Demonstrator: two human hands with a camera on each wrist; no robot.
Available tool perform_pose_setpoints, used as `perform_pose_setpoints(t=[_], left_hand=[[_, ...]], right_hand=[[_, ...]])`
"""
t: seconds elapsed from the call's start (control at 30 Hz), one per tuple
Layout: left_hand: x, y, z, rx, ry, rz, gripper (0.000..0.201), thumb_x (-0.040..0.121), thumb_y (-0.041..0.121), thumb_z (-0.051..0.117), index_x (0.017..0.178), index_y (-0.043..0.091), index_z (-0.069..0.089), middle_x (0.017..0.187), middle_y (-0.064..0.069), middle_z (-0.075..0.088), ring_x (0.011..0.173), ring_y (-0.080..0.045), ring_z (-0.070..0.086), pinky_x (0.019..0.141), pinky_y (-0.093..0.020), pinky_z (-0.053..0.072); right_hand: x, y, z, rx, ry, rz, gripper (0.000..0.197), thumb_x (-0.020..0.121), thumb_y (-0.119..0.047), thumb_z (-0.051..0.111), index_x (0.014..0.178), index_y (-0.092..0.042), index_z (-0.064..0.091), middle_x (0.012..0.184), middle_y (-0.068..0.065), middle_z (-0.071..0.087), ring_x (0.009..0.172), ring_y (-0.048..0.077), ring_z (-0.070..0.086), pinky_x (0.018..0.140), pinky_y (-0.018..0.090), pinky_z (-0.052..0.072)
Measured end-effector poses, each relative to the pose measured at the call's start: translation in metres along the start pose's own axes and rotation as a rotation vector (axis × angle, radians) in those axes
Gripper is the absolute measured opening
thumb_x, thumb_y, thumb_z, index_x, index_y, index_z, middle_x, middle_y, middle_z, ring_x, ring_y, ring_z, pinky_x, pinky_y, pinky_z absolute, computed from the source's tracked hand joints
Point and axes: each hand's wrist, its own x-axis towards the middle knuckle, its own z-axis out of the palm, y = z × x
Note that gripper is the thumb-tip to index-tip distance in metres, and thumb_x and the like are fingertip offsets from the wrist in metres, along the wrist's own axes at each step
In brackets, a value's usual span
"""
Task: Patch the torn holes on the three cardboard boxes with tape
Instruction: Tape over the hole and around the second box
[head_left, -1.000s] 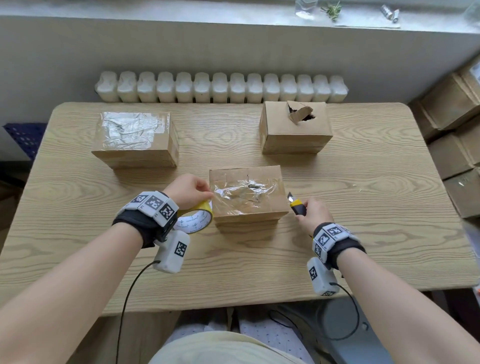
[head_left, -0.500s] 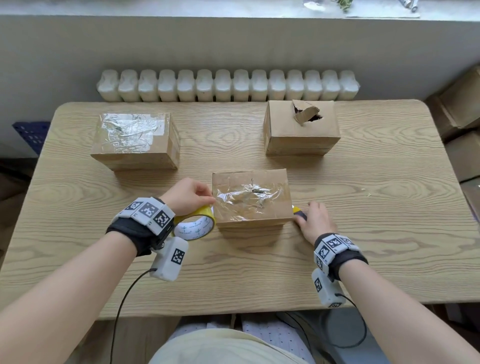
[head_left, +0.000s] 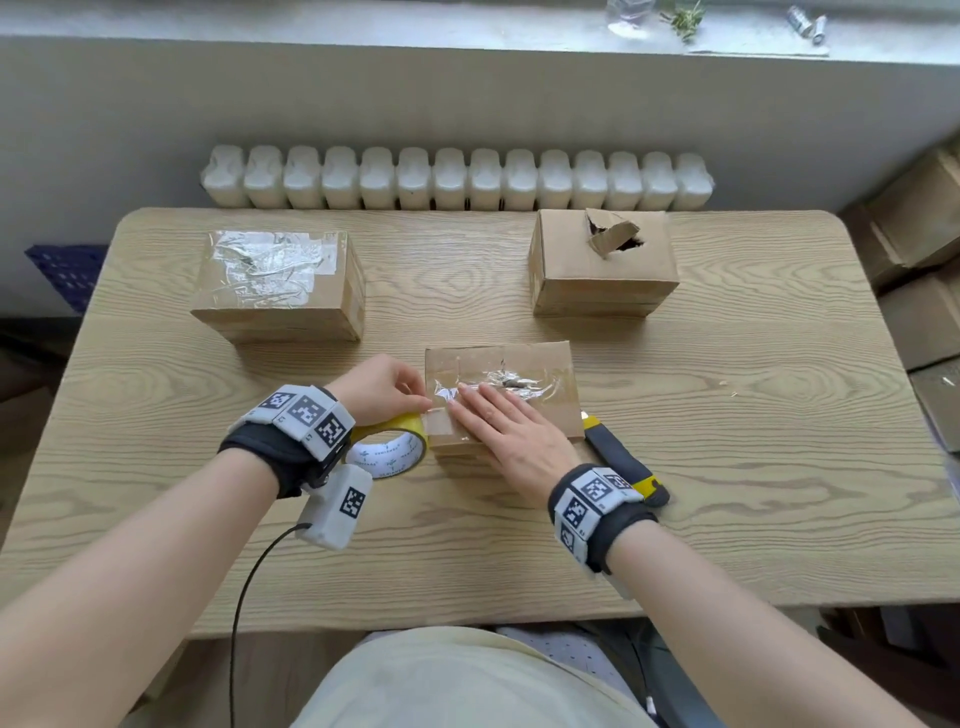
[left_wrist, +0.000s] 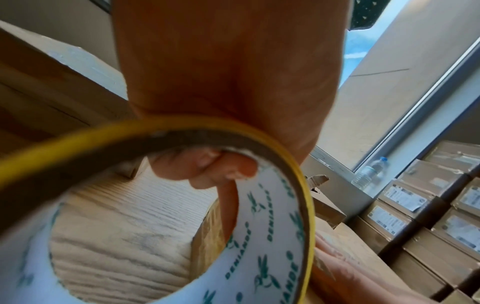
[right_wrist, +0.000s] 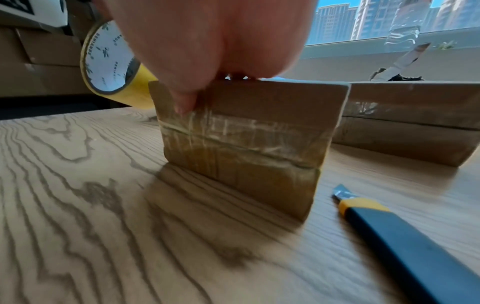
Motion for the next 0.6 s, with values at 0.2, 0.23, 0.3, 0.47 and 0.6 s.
perform_pose_setpoints(t=[0.2, 0.23, 0.3, 0.47, 0.6], left_hand=[[-0.002, -0.005, -0.007, 0.140, -0.032, -0.013, 0.012, 0.085, 0.029, 0.067, 0.073, 0.026, 0.064, 0.080, 0.008, 0.065, 0.076, -0.006, 0.059, 0.070, -0.021, 0.044], [-0.002, -0.004, -0.008, 0.177, -0.038, -0.007, 0.011, 0.086, 0.029, 0.066, 0.075, 0.027, 0.064, 0.082, 0.007, 0.065, 0.080, -0.009, 0.060, 0.071, -0.022, 0.045], [-0.002, -0.003, -0.011, 0.254, -0.054, 0.005, 0.010, 0.086, 0.031, 0.064, 0.077, 0.029, 0.062, 0.083, 0.008, 0.064, 0.083, -0.011, 0.060, 0.073, -0.024, 0.046], [-0.013, -0.024, -0.031, 0.482, -0.044, -0.043, 0.009, 0.087, 0.033, 0.061, 0.081, 0.030, 0.066, 0.084, 0.013, 0.063, 0.084, -0.010, 0.058, 0.069, -0.028, 0.045], [-0.025, -0.044, -0.038, 0.155, 0.020, -0.013, 0.009, 0.085, 0.029, 0.067, 0.076, 0.026, 0.069, 0.082, 0.007, 0.068, 0.081, -0.008, 0.062, 0.076, -0.028, 0.049]], right_hand=[[0.007, 0.004, -0.006, -0.021, -0.066, -0.064, 0.075, 0.096, -0.009, 0.044, 0.150, -0.027, -0.004, 0.159, -0.007, 0.001, 0.143, 0.008, -0.003, 0.113, 0.022, -0.019], [0.008, 0.004, -0.007, -0.026, -0.108, -0.079, 0.074, 0.097, -0.007, 0.039, 0.149, -0.029, -0.010, 0.158, -0.008, -0.006, 0.141, 0.006, -0.011, 0.112, 0.022, -0.019], [0.008, 0.004, -0.008, -0.021, -0.108, -0.092, 0.077, 0.097, -0.004, 0.037, 0.148, -0.032, -0.013, 0.156, -0.010, -0.011, 0.140, 0.005, -0.015, 0.113, 0.025, -0.014], [0.010, 0.007, -0.003, 0.035, -0.073, -0.068, 0.082, 0.092, -0.005, 0.051, 0.149, -0.030, -0.004, 0.156, -0.008, -0.001, 0.143, 0.010, 0.000, 0.113, 0.024, -0.015], [0.011, -0.004, -0.009, 0.113, -0.043, -0.022, 0.062, 0.096, -0.035, 0.045, 0.150, -0.025, 0.018, 0.159, -0.005, 0.011, 0.146, 0.015, 0.005, 0.118, 0.030, -0.005]])
